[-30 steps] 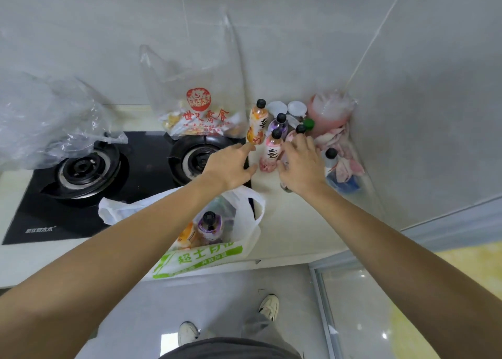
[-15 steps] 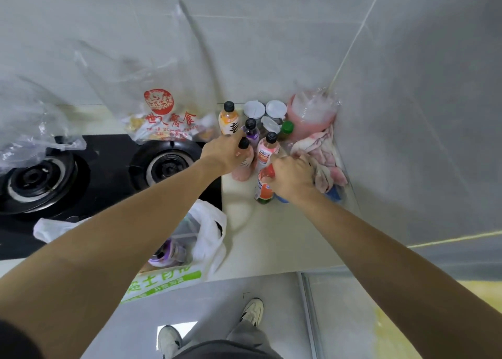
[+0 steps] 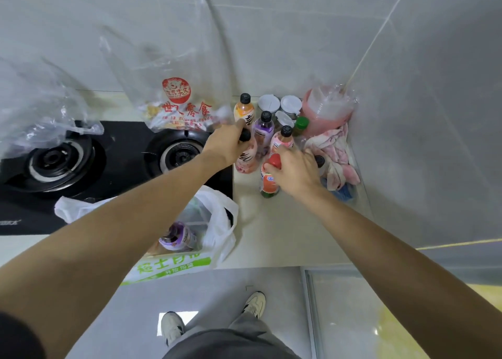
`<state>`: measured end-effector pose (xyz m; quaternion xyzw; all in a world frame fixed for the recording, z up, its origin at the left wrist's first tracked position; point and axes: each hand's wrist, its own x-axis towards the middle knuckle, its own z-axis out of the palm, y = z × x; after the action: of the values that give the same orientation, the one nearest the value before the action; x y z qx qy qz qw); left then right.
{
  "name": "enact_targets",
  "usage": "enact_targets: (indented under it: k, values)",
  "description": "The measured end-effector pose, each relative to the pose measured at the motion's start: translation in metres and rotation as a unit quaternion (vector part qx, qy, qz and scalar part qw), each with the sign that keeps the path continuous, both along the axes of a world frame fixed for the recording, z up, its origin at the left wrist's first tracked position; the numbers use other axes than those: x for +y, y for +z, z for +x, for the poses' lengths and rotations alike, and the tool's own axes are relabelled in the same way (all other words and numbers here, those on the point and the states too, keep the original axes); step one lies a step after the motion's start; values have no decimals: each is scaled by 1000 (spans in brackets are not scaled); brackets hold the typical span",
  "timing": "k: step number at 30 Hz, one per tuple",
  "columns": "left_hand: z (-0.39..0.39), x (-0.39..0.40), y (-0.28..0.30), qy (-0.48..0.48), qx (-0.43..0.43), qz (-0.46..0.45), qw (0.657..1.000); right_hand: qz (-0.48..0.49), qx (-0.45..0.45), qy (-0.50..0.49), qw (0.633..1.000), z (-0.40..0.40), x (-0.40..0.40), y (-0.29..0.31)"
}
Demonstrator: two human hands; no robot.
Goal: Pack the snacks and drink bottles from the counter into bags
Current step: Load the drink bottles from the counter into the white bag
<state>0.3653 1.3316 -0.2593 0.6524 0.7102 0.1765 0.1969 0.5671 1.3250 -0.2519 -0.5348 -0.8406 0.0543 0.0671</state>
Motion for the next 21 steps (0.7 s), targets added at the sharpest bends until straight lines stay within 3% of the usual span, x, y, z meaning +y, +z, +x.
enact_targets:
  k: [11,21]
  values:
    - [-88,-104,64,34,-31,102,994,36,122,23,992,-76,-57,60]
    - [-149,-184,76,83,-15,102,991,30,166,87,982,-142,-113,67]
